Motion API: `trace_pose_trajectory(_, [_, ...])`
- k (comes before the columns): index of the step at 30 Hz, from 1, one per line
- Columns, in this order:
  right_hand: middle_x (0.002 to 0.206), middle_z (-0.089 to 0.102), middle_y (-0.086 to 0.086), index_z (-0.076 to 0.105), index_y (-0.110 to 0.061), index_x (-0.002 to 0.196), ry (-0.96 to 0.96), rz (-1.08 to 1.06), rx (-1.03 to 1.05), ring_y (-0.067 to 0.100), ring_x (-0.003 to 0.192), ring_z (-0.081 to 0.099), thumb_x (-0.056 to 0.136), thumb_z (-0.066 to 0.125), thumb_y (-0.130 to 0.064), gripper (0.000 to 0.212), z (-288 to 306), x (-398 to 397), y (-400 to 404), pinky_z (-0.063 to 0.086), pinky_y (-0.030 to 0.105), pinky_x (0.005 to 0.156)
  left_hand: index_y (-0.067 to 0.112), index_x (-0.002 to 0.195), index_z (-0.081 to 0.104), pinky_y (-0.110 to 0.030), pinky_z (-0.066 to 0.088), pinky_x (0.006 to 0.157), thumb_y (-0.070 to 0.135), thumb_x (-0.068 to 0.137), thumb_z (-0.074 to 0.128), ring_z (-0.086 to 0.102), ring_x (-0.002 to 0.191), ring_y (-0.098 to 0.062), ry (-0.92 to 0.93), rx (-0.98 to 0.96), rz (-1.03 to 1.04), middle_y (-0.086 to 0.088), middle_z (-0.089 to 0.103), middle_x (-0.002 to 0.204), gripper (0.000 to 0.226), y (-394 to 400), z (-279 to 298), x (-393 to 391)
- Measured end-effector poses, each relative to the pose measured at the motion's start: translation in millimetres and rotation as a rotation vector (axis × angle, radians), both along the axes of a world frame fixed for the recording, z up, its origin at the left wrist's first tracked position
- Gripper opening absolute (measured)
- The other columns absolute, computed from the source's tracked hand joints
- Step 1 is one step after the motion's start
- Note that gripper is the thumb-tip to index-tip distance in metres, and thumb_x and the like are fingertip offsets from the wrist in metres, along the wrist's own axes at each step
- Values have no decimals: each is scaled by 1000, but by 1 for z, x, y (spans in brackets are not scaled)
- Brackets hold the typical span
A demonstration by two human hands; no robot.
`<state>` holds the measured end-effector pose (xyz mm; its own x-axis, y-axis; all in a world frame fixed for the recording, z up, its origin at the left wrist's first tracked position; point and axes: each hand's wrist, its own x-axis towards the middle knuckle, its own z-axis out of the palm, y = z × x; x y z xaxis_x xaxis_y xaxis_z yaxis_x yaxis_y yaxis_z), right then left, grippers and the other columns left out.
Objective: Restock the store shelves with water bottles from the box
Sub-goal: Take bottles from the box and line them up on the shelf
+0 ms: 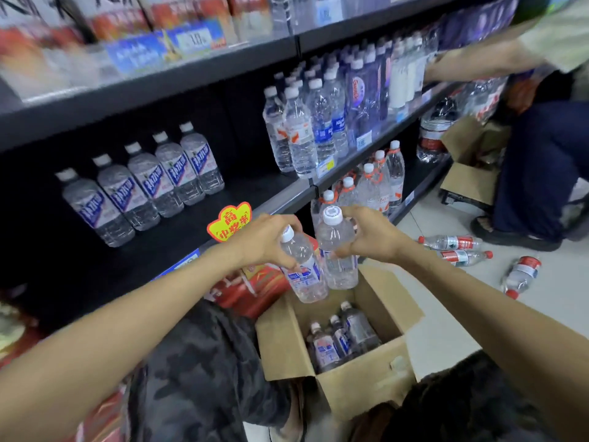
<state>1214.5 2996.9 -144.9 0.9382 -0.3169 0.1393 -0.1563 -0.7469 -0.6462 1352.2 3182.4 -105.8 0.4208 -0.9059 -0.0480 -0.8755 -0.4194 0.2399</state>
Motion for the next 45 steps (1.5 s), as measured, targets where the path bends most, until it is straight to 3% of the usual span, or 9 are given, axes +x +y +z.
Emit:
trace_pose_trajectory(4, [106, 58, -2, 62, -19, 119, -83, 27, -132, 16, 96, 56, 64, 87, -36, 63, 56, 18, 9, 46, 32, 81, 34, 104, 57, -34, 47, 73, 42, 56, 86, 54, 86, -18, -10, -136, 30, 11, 62, 86, 56, 17, 52, 9])
trace_pose_trajectory(8, [103, 51, -6, 59, -20, 119, -150, 43, -212, 13, 89, 49, 66, 85, -43, 64, 100, 42, 20, 37, 28, 73, 31, 106, 54, -40, 51, 79, 37, 58, 86, 62, 89, -19, -87, -280, 64, 4, 67, 96, 59, 37, 91, 21])
trace_pose_trajectory(12, [117, 54, 1, 53, -17, 128, -248, 69, -231, 19, 110, 51, 69, 85, -37, 70, 130, 67, 36, 36, 25, 84, 31, 105, 51, -45, 49, 75, 35, 61, 86, 59, 79, -22, -148, -416, 140, -5, 66, 90, 56, 57, 117, 39])
trace_pose_trajectory(15, [120, 53, 5, 53, -13, 126, -311, 62, -195, 21, 113, 50, 71, 84, -34, 67, 139, 88, 46, 37, 27, 89, 29, 107, 51, -42, 48, 79, 32, 64, 86, 56, 91, -22, -204, -460, 172, -1, 64, 97, 55, 69, 123, 52])
trace_pose_trajectory(19, [121, 52, 7, 51, -12, 130, -341, 64, -185, 24, 115, 50, 72, 84, -30, 69, 136, 118, 63, 41, 34, 97, 25, 113, 51, -43, 48, 80, 21, 67, 83, 50, 97, -22, -280, -439, 197, -1, 61, 102, 57, 82, 111, 64])
trace_pose_trajectory(24, [125, 51, 7, 52, -13, 132, -347, 87, -127, 24, 118, 49, 72, 85, -21, 69, 120, 157, 88, 37, 26, 97, 21, 114, 49, -42, 47, 78, 19, 69, 84, 47, 96, -23, -295, -406, 260, 1, 57, 98, 57, 107, 91, 84])
trace_pose_trajectory(30, [125, 50, 6, 52, -14, 129, -309, 184, -45, 24, 117, 49, 74, 83, -18, 64, 107, 193, 118, 42, 34, 101, 27, 112, 44, -42, 49, 67, 21, 72, 82, 53, 76, -30, -181, -357, 446, -8, 60, 88, 55, 142, 74, 116])
trace_pose_trajectory(38, [131, 52, 9, 51, -10, 133, -183, 275, 7, 25, 122, 49, 70, 85, -31, 74, 89, 240, 148, 41, 39, 104, 41, 129, 39, -39, 55, 81, 42, 62, 82, 63, 96, -32, -131, -312, 721, -7, 64, 107, 80, 173, 64, 151])
trace_pose_trajectory(45, [120, 59, 8, 55, -12, 122, -127, 195, -85, 28, 111, 57, 63, 83, -52, 77, 71, 276, 174, 51, 38, 85, 34, 135, 35, -44, 51, 91, 47, 67, 79, 55, 114, -38, -131, -262, 823, -14, 57, 128, 82, 182, 59, 168])
